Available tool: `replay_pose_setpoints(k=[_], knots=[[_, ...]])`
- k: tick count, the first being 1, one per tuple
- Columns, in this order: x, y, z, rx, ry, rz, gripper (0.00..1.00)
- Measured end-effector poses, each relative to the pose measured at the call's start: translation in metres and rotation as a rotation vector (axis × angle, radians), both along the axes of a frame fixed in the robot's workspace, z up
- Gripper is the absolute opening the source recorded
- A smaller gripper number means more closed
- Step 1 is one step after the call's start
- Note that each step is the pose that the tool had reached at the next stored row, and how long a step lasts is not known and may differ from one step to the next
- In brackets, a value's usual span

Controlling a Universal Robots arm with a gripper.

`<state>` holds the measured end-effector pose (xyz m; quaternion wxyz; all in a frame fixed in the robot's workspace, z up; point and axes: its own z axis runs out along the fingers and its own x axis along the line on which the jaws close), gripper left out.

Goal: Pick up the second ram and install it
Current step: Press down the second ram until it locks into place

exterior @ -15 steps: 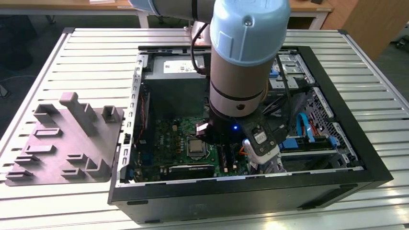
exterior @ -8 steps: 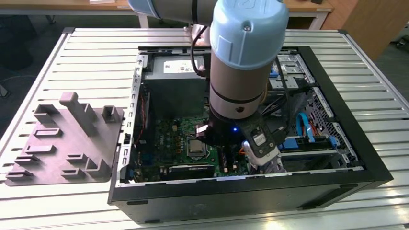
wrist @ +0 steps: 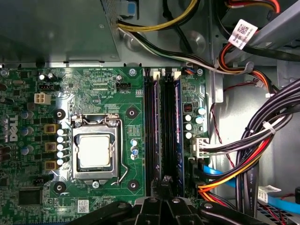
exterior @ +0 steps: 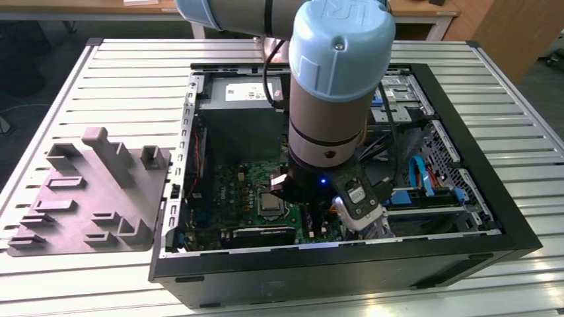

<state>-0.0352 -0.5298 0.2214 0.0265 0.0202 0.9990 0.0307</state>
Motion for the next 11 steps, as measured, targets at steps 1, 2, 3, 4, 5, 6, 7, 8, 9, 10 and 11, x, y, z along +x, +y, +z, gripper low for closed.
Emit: replay_pose_setpoints(k=[1, 2, 3, 4, 5, 6, 7, 8, 9, 10, 11], knots=[[0.0000, 0.0000, 0.0000, 0.0000, 0.0000, 0.000, 0.10], [0.0000, 0.0000, -0.0002, 0.0001, -0.0001, 0.000, 0.10], [0.0000, 0.0000, -0.0004, 0.0004, -0.0002, 0.000, 0.10], [0.0000, 0.0000, -0.0010, 0.0005, -0.0002, 0.000, 0.10], [0.0000, 0.0000, -0.0017, 0.0001, 0.0000, 0.000, 0.10], [0.0000, 0.0000, -0.0025, -0.0003, 0.0001, 0.000, 0.10], [0.0000, 0.0000, -0.0033, 0.0001, 0.0000, 0.000, 0.10], [0.0000, 0.0000, -0.0035, 0.0001, 0.0000, 0.000, 0.10], [0.0000, 0.0000, -0.0035, 0.0003, -0.0001, 0.000, 0.10], [0.0000, 0.0000, -0.0037, 0.0005, -0.0001, 0.000, 0.10], [0.0000, 0.0000, -0.0037, 0.0004, -0.0001, 0.000, 0.10]])
